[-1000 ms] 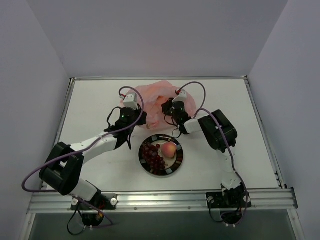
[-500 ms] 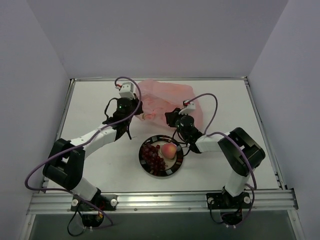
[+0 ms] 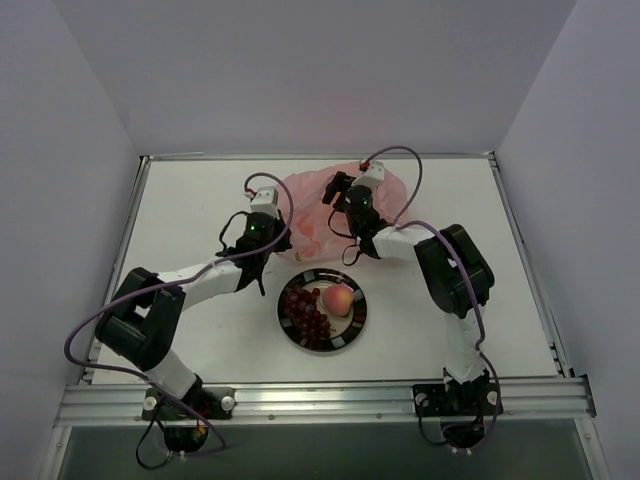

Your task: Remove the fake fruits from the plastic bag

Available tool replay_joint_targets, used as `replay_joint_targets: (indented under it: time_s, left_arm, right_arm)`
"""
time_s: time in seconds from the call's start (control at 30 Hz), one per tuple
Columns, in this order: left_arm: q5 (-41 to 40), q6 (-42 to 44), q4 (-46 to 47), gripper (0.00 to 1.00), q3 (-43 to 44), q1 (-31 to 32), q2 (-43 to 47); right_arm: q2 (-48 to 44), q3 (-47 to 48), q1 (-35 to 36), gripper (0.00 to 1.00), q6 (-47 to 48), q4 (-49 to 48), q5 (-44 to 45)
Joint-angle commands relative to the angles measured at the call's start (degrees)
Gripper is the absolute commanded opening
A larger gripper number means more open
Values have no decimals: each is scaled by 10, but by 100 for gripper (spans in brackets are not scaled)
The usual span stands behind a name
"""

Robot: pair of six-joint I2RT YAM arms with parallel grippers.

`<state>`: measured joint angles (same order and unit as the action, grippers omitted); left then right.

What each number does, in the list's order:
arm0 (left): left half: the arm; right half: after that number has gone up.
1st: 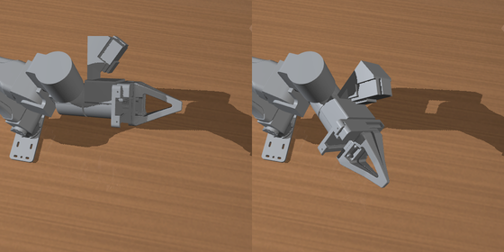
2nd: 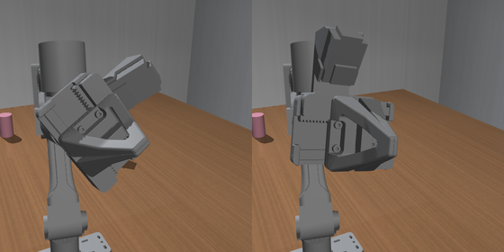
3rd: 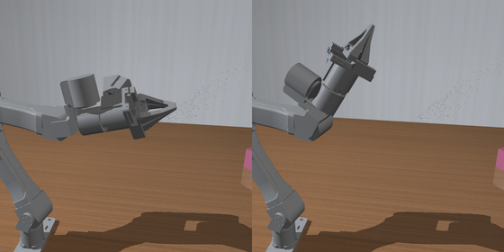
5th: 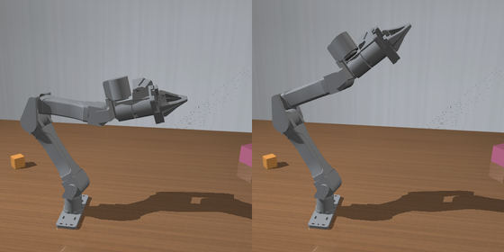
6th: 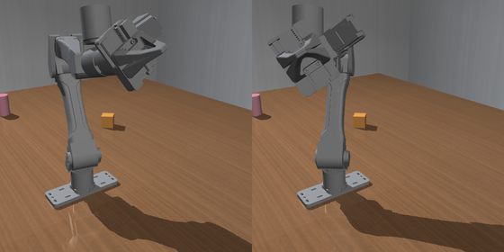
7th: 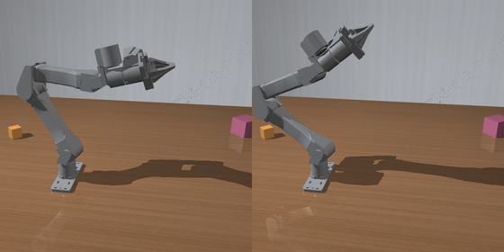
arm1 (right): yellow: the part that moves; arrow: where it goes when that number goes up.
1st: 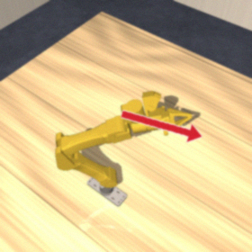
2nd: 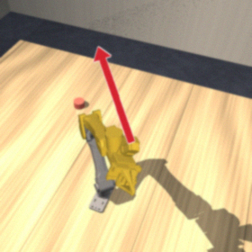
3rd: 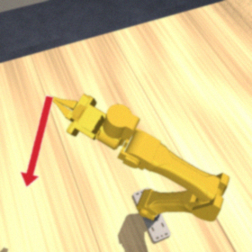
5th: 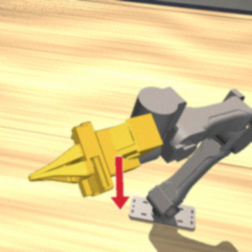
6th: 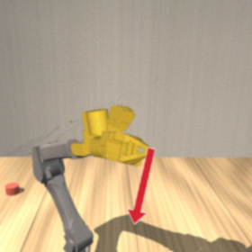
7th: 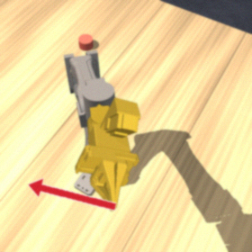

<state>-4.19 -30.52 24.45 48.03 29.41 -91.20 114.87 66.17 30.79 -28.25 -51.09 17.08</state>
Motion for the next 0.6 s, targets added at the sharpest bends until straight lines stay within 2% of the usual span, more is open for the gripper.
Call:
replay_joint_targets:
  time_s: [0.0,0.07,0.1,0.3,0.5,0.57]
  left_arm:
    - [-6,-5,9,2,17,0,17]
    - [-11,-1,3,2,27,0,26]
    - [-10,1,-1,2,29,0,34]
    - [1,-13,-1,2,28,26,48]
    - [6,-35,3,2,13,67,43]
    - [13,-37,8,2,8,72,41]
  right_arm:
    - [26,33,-14,68,2,35,39]
    - [31,33,-24,72,-7,36,41]
    - [40,42,-27,78,-14,61,42]
    - [101,150,-40,85,-25,113,44]
    - [203,301,-42,86,4,172,79]
    - [231,322,-42,86,29,167,54]
